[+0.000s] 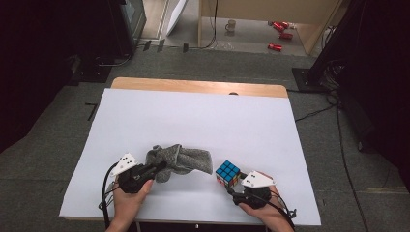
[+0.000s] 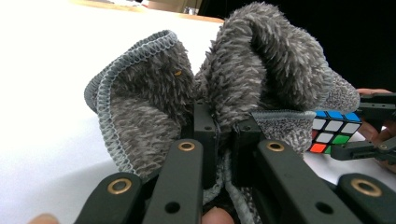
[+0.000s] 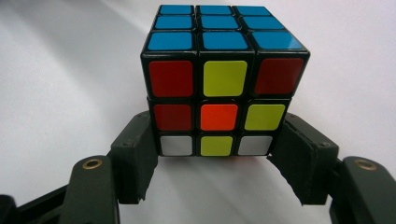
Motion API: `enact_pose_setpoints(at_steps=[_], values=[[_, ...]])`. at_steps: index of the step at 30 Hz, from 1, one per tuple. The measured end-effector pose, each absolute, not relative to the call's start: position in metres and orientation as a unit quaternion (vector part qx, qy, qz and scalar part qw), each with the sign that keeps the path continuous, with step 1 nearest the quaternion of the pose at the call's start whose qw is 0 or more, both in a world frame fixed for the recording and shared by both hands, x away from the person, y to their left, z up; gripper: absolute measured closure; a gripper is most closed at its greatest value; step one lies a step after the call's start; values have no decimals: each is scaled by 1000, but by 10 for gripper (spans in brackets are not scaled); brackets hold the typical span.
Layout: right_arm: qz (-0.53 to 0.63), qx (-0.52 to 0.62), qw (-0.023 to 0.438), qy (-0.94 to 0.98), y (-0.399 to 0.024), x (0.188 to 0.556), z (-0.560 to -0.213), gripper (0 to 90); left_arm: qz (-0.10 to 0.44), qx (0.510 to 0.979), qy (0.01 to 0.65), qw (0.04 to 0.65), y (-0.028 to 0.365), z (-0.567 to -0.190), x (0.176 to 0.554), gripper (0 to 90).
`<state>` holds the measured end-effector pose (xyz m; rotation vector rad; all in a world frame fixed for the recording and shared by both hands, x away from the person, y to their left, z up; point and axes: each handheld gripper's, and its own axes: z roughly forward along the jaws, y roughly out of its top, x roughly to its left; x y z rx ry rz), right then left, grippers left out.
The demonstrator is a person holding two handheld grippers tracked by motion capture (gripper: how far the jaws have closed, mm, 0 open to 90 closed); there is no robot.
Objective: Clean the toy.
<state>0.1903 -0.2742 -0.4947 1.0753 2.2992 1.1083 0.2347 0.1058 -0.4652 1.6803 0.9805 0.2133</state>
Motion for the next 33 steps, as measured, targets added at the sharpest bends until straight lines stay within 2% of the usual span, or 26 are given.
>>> enact_pose_setpoints(at_steps=[23,33], values=[[388,370,194,822,-280,186,-493,349,87,716,414,555,105,-467,235,853],[400,342,185,830,-273,184,-492,349,94,711,439,542,110,-469,238,850]])
